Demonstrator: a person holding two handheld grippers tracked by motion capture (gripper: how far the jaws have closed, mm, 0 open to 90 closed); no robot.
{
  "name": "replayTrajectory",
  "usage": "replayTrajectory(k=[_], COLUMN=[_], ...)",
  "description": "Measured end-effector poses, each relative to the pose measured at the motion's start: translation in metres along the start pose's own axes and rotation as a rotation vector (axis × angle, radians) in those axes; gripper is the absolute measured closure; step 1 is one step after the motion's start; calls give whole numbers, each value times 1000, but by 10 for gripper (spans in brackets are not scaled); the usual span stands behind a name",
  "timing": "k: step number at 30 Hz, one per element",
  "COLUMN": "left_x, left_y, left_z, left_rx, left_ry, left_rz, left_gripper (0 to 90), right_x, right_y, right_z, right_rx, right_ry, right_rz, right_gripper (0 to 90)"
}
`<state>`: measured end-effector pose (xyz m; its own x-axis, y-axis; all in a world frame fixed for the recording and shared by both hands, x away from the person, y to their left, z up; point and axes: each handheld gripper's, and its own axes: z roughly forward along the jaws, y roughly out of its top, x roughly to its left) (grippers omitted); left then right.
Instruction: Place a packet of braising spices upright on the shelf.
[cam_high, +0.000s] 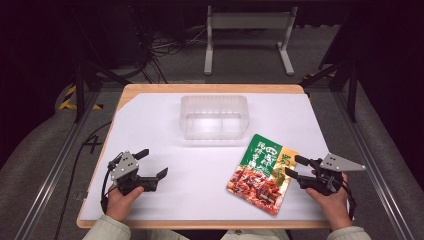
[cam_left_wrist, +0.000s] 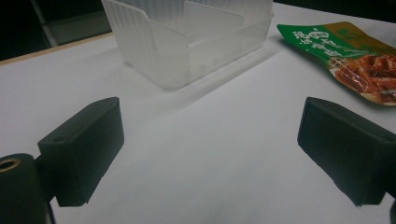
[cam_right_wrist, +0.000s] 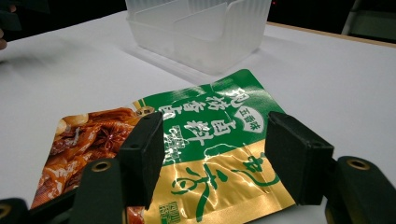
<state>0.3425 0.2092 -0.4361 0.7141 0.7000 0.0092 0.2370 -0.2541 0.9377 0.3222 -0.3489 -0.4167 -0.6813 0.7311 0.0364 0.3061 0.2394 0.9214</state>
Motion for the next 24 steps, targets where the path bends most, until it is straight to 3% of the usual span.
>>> replayTrajectory(k=[7,11,13,20,24], left_x=[-1,-1,0,-2,-2], left_y=[-1,-2,-2,-3,-3], left_z=[-2,-2,-2,-1,-1], left_rx=[6,5,2,11,13], left_ry=[3,0,-6,-3,2], left_rz=[5,-9,-24,-10,-6], left_gripper=[78,76,74,74,75], right_x=[0,0,0,-6,-11], right_y=[3,9,15,31,38], right_z=[-1,1,1,2,1], right_rx=[-53,-54,-42,-14,-32], right_ry=[-10,22,13,9,14], right_rz=[-26,-25,-38,-34,-21], right_gripper=[354,357,358,387,392])
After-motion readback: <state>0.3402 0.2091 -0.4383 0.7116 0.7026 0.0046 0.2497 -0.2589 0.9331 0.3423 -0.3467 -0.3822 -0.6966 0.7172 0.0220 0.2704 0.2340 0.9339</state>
